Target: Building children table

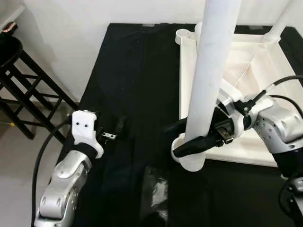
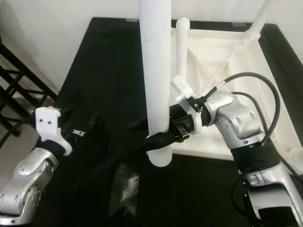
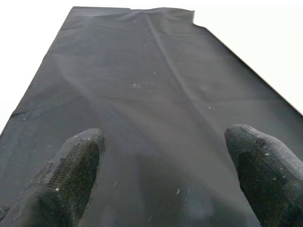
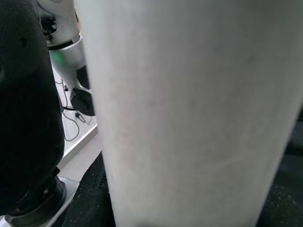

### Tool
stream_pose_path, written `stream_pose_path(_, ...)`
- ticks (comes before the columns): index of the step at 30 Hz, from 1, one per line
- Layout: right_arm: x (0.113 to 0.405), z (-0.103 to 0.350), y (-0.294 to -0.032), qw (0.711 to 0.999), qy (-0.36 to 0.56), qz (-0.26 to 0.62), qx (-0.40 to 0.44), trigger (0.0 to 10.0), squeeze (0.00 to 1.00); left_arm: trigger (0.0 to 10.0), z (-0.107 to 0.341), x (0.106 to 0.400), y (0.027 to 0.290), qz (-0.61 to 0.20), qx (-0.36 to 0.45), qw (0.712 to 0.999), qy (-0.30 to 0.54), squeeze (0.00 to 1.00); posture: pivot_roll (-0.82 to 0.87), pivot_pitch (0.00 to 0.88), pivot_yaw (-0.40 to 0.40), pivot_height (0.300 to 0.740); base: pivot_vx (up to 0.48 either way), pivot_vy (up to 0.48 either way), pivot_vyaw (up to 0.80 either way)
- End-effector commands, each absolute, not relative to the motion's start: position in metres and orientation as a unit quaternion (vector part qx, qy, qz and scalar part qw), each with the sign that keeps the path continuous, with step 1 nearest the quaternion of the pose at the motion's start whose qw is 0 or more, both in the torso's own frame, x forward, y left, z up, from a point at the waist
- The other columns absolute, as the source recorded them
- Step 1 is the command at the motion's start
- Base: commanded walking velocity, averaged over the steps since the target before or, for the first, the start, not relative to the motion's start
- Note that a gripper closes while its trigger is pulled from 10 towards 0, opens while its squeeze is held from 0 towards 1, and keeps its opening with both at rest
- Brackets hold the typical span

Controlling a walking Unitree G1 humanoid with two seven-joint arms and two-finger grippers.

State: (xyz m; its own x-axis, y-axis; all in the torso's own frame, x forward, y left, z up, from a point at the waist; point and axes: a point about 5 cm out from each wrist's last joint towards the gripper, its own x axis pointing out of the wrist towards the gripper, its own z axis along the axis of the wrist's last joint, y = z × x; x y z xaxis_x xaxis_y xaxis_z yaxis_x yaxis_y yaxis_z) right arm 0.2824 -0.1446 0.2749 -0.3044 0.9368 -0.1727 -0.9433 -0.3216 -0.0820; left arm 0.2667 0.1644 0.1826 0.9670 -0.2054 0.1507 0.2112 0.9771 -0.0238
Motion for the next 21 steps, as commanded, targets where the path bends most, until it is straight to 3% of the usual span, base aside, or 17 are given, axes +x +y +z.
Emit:
stream_pose_path(1,0.277,0.276,-0.139,0.563,0.0,0.821,-0.092,10.0,0.0,10.0,0.18,0.266,0.163,-0.108,-0.024,0.992,-0.062,0.0,0.06,0.313,0.022,0.74,0.0,0.0,0.0)
stream_pose_path(7,0.276,0.275,-0.133,0.554,-0.006,0.826,-0.104,10.0,0.0,10.0,0.181,0.268,0.161,-0.109,-0.021,0.992,-0.065,0.0,0.06,0.31,0.014,0.74,0.0,0.0,0.0)
stream_pose_path(21,0.289,0.263,-0.115,0.595,-0.028,0.796,-0.106,10.0,0.0,10.0,0.18,0.267,0.163,-0.098,-0.016,0.993,-0.061,0.0,0.07,0.313,0.009,0.74,0.0,0.0,0.0)
